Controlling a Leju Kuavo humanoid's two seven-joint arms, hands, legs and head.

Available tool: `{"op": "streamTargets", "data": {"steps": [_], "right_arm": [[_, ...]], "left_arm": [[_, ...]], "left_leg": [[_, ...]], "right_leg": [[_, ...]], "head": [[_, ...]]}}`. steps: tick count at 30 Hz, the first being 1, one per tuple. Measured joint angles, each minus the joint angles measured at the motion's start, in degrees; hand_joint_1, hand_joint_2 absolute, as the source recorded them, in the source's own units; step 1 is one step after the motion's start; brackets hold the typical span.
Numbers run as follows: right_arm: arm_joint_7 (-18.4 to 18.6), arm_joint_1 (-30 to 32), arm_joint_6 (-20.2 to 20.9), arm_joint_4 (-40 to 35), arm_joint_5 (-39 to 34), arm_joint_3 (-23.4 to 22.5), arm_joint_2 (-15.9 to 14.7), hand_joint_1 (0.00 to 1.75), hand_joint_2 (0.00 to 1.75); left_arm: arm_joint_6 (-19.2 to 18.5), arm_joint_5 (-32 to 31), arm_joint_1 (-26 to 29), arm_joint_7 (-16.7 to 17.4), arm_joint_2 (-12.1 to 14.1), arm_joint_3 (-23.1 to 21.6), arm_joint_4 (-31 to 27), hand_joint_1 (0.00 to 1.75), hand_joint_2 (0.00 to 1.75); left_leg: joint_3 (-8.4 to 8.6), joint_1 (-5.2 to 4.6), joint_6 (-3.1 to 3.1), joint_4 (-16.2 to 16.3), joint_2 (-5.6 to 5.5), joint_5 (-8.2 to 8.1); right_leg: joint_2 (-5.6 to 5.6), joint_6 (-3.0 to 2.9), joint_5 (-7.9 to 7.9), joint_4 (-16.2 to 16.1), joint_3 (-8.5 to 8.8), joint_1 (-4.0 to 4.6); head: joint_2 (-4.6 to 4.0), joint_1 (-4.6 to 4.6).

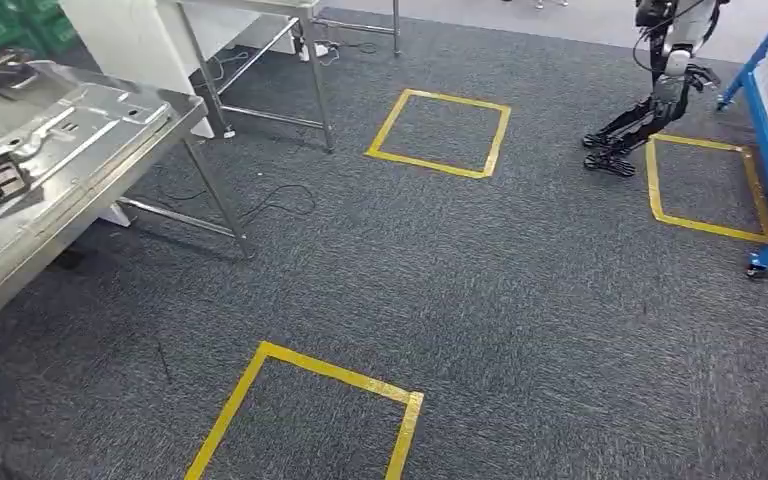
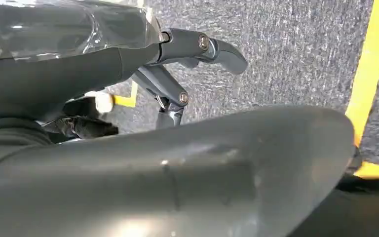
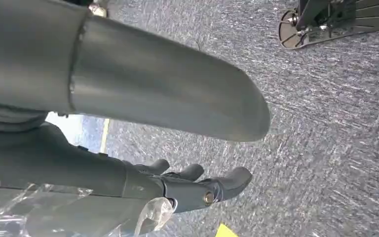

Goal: Take the parts from the cabinet and place them on the table.

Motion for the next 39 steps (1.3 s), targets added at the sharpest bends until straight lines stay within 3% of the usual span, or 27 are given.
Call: {"op": "streamTargets", "data": {"steps": [1,3,4,5,6,8,10,11,12,14,15,16,17,19,20,22,23,24,25,29,31,33,36,39], "right_arm": [[0.0,0.1,0.0,0.0,-0.1,0.0,0.0,0.0,0.0],[0.0,0.1,0.0,0.0,-0.1,0.1,0.0,0.0,0.0],[0.0,0.1,0.0,0.0,-0.1,0.2,0.0,0.0,0.0],[0.0,0.1,0.0,0.0,-0.1,0.3,0.1,0.0,0.0],[0.0,0.0,0.0,0.0,-0.1,0.3,0.1,0.0,0.0],[0.0,0.2,0.0,0.0,-0.1,0.3,0.1,0.0,0.0],[0.0,0.4,0.0,0.0,-0.1,0.4,0.0,0.0,0.0],[0.0,0.4,0.0,0.0,-0.1,0.4,0.0,0.0,0.0],[0.0,0.2,0.0,0.0,0.0,0.4,0.0,0.0,0.0],[0.2,0.1,-0.1,0.0,0.4,0.5,0.0,0.0,0.0],[0.3,0.2,-0.1,0.0,0.6,0.6,0.0,0.0,0.0],[0.6,0.2,-0.2,0.0,0.8,0.7,0.0,0.0,0.0],[0.8,0.2,-0.3,0.0,1.0,0.9,0.0,0.0,0.0],[1.0,0.3,-0.4,0.0,1.1,1.1,-0.1,0.0,0.0],[1.1,0.3,-0.4,0.0,1.1,1.2,-0.1,0.0,0.0],[1.1,0.3,-0.5,0.0,1.1,1.4,-0.1,0.0,0.0],[1.2,0.3,-0.5,0.0,1.1,1.4,0.0,0.0,0.0],[1.2,0.3,-0.5,0.0,1.1,1.4,0.0,0.0,0.0],[1.2,0.3,-0.5,0.0,1.1,1.5,0.0,0.0,0.0],[1.2,0.3,-0.6,0.0,1.1,1.7,-0.1,0.0,0.0],[1.2,0.3,-0.6,0.0,1.1,1.8,-0.1,0.0,0.0],[1.2,0.3,-0.6,0.0,1.1,2.0,-0.1,0.0,0.0],[1.2,0.3,-0.6,0.0,1.1,2.1,0.0,0.0,0.0],[1.1,0.1,-0.6,0.0,1.1,2.2,0.0,0.0,0.0]], "left_arm": [[0.0,0.0,0.0,0.0,0.0,0.0,0.0,0.0,0.0],[0.0,0.0,-0.1,0.0,0.0,0.0,0.0,0.0,0.0],[0.0,0.0,-0.2,0.0,0.0,0.1,0.0,0.0,0.0],[0.0,0.0,-0.2,0.0,0.1,0.1,0.0,0.0,0.0],[0.0,0.0,-0.2,0.0,0.1,0.1,0.0,0.0,0.0],[0.0,0.0,-0.3,0.0,0.1,0.1,0.0,0.0,0.0],[0.0,0.0,-0.4,0.0,0.0,0.1,0.0,0.0,0.0],[0.0,0.0,-0.5,0.0,0.0,0.1,0.0,0.0,0.0],[0.0,0.0,-0.4,0.0,0.0,0.1,0.0,0.0,0.0],[0.0,0.0,-0.1,0.0,0.0,0.1,0.0,0.0,0.0],[0.0,0.0,-0.1,0.0,0.0,0.1,0.0,0.0,0.0],[0.0,0.0,0.0,0.0,0.0,0.1,0.0,0.0,0.0],[0.0,0.0,-0.1,0.0,0.0,0.1,0.0,0.0,0.0],[-0.1,0.0,-0.2,-0.1,0.0,0.1,0.0,0.0,0.0],[-0.1,-0.1,-0.2,-0.1,0.0,0.1,0.0,0.0,0.0],[-0.1,-0.2,-0.3,-0.3,0.0,0.1,0.0,0.0,0.0],[-0.1,-0.3,-0.3,-0.4,0.0,0.1,0.0,0.0,0.0],[-0.1,-0.4,-0.3,-0.5,0.0,0.1,0.0,0.0,0.0],[-0.1,-0.4,-0.3,-0.5,0.0,0.1,0.0,0.0,0.0],[-0.1,-0.6,-0.3,-0.6,0.0,0.1,0.0,0.0,0.0],[-0.1,-0.7,-0.3,-0.6,0.0,0.1,0.0,0.0,0.0],[-0.1,-0.7,-0.3,-0.7,0.0,0.1,0.0,0.0,0.0],[0.0,-0.9,-0.3,-0.8,0.0,0.1,0.0,0.0,0.0],[0.0,-0.9,-0.3,-0.8,0.0,0.1,0.0,0.0,0.0]], "left_leg": [[0.33,-0.09,0.3,-1.1,-0.06,1.34],[4.35,-0.31,1.09,-10.0,-0.8,6.44],[7.03,-0.43,1.55,-15.9,-2.6,9.18],[8.43,-0.51,1.9,-19.8,-5.42,9.93],[8.5,-0.59,1.72,-20.1,-4.8,10.02],[8.41,-0.91,1.78,-20.0,-3.71,10.03],[8.46,-0.38,2.57,-20.8,-2.46,10.77],[8.48,-0.53,2.94,-20.9,-1.86,11.0],[8.36,-0.56,3.29,-20.9,-1.35,11.06],[8.14,-0.71,3.34,-20.9,-0.14,11.04],[7.96,-0.72,3.33,-20.9,0.43,11.05],[7.9,-0.7,3.29,-20.9,0.83,11.07],[7.93,-0.63,3.24,-20.9,1.06,11.08],[8.16,-0.47,2.94,-20.8,1.27,11.04],[8.24,-0.62,2.6,-20.7,1.35,10.95],[8.03,-1.02,1.88,-20.4,1.48,10.83],[7.87,-1.08,2.24,-20.1,1.48,10.35],[7.89,-1.07,3.78,-20.1,1.47,10.43],[7.92,-1.03,3.93,-20.1,1.43,10.63],[7.9,-0.7,3.27,-20.4,1.43,11.01],[7.91,-0.59,2.72,-20.5,1.43,11.15],[7.85,-0.48,2.1,-20.4,1.43,11.06],[7.73,-0.63,2.48,-20.2,1.42,10.83],[7.93,-0.83,2.57,-21.1,1.42,11.19]], "right_leg": [[0.83,-0.02,0.03,0.0,0.04,0.11],[2.31,0.01,0.13,0.0,0.23,0.15],[3.0,0.09,0.18,0.0,0.31,0.12],[3.57,0.3,0.27,0.0,0.21,0.15],[4.18,0.43,0.29,0.2,0.04,0.38],[5.26,1.04,0.62,0.1,-0.37,0.06],[6.01,1.73,0.7,0.2,-0.67,0.09],[2.42,1.69,-0.84,2.0,-1.52,0.25],[0.37,1.84,-3.38,5.6,-3.16,0.16],[-0.95,2.34,-8.07,14.8,-7.32,-0.04],[-1.11,2.61,-9.4,19.0,-9.08,-0.23],[-1.19,2.8,-8.97,19.5,-9.06,-0.43],[-1.33,2.97,-7.31,16.8,-7.4,-0.67],[-1.77,3.19,-2.46,5.6,-0.89,-1.02],[-2.46,3.27,-1.29,0.9,1.84,-1.1],[-2.19,2.37,-1.46,-0.1,1.84,-0.82],[-2.2,2.43,-1.27,-0.2,1.81,-1.06],[-2.2,2.42,-1.31,-0.2,1.86,-0.83],[-2.22,2.41,-1.31,-0.2,1.9,-0.73],[-2.22,2.11,-1.29,-0.2,1.79,-0.28],[-2.21,1.74,-1.3,-0.2,1.74,-0.15],[-2.22,1.75,-1.23,-0.2,1.7,-0.29],[-2.3,1.8,-1.2,-0.2,1.76,-0.33],[-2.36,2.31,-0.98,-0.6,2.0,-0.32]], "head": [[0.0,0.0],[0.0,-0.02],[0.0,-0.02],[0.0,-0.02],[0.0,-0.02],[0.0,0.02],[0.0,0.02],[0.0,0.07],[0.0,0.13],[0.0,0.24],[0.02,0.28],[0.0,0.26],[0.02,0.26],[0.0,0.24],[0.0,0.3],[0.02,0.29],[0.0,0.28],[0.0,0.28],[0.0,0.28],[0.0,0.26],[0.0,0.26],[0.0,0.26],[0.0,0.26],[0.0,0.26]]}}
